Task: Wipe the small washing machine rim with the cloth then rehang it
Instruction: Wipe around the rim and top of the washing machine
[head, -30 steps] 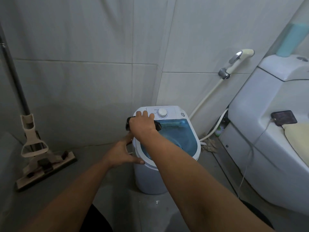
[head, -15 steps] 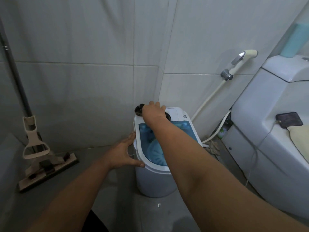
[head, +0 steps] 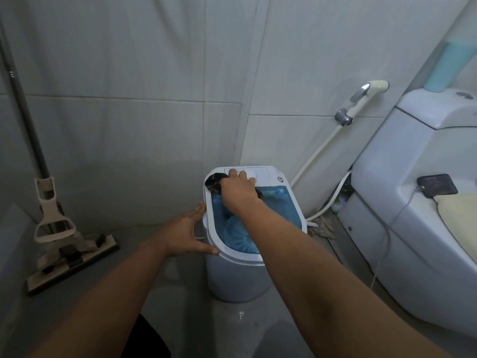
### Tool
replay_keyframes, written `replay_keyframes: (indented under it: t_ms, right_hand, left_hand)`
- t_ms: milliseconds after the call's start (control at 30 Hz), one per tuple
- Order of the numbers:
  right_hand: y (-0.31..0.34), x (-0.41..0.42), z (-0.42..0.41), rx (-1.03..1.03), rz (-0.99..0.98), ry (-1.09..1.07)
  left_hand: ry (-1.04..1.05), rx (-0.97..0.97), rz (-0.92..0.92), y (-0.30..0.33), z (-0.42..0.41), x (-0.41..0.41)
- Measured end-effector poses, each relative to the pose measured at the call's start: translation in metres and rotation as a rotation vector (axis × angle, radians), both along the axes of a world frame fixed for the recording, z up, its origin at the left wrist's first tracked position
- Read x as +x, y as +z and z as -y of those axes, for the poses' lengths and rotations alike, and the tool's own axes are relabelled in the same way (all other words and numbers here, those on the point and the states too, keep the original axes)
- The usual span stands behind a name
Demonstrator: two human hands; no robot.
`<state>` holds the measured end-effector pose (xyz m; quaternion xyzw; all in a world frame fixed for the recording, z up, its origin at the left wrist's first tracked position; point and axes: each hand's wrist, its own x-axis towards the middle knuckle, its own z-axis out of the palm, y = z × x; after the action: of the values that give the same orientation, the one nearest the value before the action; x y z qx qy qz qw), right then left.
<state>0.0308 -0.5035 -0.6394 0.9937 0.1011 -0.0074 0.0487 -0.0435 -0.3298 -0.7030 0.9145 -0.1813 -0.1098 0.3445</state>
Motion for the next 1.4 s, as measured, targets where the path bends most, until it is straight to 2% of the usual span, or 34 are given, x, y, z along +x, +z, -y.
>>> replay_keyframes:
  t_ms: [400, 667, 900, 1267, 1400]
  right_hand:
    - [0.013, 0.021, -0.007, -0.003, -0.009, -0.007]
    - [0.027, 0.067, -0.012, 0.014, -0.101, -0.085]
    - [0.052, 0.079, 0.007, -0.032, -0.214, -0.021]
    - [0.034, 0.044, 0.027, -0.155, -0.075, 0.203]
    - [0.048, 0.052, 0.037, -0.136, -0.075, 0.098]
  left_hand:
    - [-0.091, 0.135, 0.022, 0.017, -0.001, 0.008]
    - [-0.065, 0.149, -0.018, 0.008, -0.003, 0.011]
    - [-0.045, 0.185, -0.014, 0.009, -0.002, 0.010]
    - [-0.062, 0.216, -0.017, 0.018, 0.001, 0.009]
    - [-0.067, 0.202, -0.049, 0.020, 0.002, 0.010]
